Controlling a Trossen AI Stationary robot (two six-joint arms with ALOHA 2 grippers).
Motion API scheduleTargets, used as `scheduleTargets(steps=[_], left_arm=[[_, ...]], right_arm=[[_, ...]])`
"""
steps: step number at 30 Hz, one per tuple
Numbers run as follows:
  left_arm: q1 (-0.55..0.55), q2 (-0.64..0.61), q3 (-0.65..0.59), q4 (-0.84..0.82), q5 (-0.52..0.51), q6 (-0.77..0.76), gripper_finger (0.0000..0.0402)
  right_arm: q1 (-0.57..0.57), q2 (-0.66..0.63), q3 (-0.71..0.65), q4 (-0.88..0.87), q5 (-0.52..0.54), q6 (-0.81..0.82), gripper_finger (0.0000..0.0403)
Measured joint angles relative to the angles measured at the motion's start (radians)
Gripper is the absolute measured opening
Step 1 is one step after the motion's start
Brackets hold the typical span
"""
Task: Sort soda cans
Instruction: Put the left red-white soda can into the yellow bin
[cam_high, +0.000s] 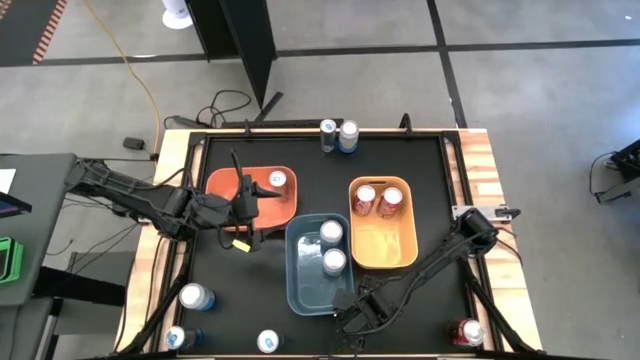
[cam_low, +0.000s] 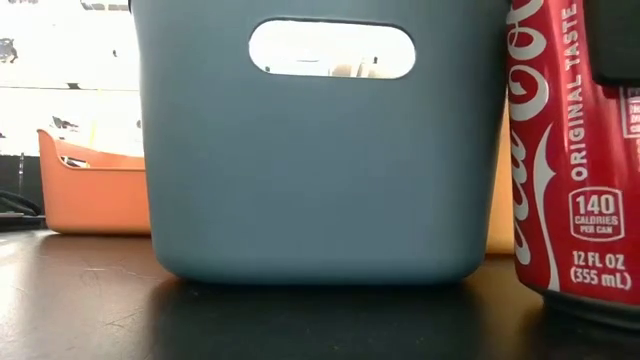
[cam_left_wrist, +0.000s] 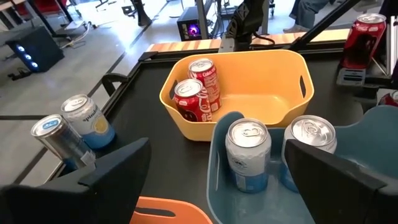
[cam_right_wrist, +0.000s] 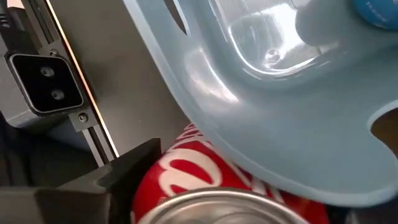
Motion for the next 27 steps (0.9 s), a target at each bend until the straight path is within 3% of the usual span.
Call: scheduleTargets(steps=[4, 11, 27], left_arm=[[0.000, 0.000, 0.000, 0.000, 0.000, 0.000, 0.0366], [0.000, 0.000, 0.000, 0.000, 0.000, 0.000, 0.0366], [0.000, 0.000, 0.000, 0.000, -0.001, 0.000, 0.0366]], right_arm=[[0.000, -0.002, 0.001, -0.003, -0.011, -0.002, 0.0299], [0.000, -0.002, 0.011, -0.035, -0.024, -0.018, 0.0299], [0.014, 0.002, 0.299, -0.451, -0.015, -0.081, 0.0299]])
